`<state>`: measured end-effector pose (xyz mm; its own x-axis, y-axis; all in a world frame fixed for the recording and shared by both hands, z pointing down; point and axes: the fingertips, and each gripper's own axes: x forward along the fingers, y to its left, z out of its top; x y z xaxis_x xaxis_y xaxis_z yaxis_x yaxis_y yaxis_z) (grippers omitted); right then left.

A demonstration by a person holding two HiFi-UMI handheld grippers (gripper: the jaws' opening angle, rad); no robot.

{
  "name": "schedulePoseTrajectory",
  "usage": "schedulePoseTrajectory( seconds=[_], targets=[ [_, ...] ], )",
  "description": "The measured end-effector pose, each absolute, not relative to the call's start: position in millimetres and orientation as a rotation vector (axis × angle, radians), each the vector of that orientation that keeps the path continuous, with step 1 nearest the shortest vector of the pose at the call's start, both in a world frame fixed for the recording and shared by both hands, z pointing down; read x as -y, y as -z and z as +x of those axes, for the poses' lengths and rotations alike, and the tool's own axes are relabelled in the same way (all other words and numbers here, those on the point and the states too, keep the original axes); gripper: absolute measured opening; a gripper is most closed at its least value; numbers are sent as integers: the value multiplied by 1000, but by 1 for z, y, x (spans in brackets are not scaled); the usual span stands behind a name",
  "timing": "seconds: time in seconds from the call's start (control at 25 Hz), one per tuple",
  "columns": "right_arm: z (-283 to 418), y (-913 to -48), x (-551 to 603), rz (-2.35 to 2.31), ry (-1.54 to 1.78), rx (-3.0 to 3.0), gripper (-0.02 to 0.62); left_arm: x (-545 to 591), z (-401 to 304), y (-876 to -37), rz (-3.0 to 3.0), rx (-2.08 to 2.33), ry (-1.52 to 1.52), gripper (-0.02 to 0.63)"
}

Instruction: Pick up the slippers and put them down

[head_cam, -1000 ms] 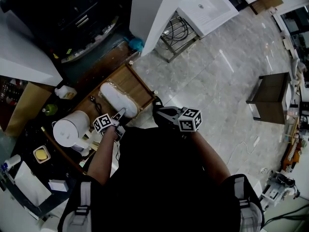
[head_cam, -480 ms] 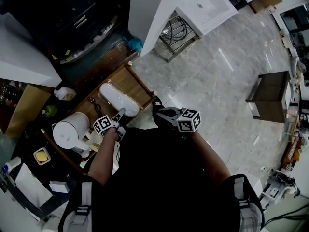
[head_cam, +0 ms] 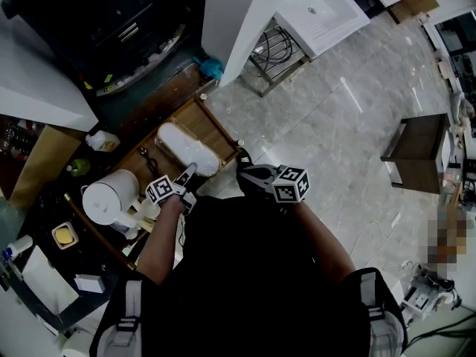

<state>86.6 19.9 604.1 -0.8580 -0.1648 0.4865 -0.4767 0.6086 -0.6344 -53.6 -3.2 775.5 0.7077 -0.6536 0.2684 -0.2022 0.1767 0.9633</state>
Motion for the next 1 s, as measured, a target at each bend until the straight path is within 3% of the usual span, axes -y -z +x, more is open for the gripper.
schedulePoseTrajectory(
  seconds=[1.0],
  targets=[
    [84, -594, -29, 417, -1095, 2511, 6, 2, -34, -694, 1530, 694, 533, 92]
  ],
)
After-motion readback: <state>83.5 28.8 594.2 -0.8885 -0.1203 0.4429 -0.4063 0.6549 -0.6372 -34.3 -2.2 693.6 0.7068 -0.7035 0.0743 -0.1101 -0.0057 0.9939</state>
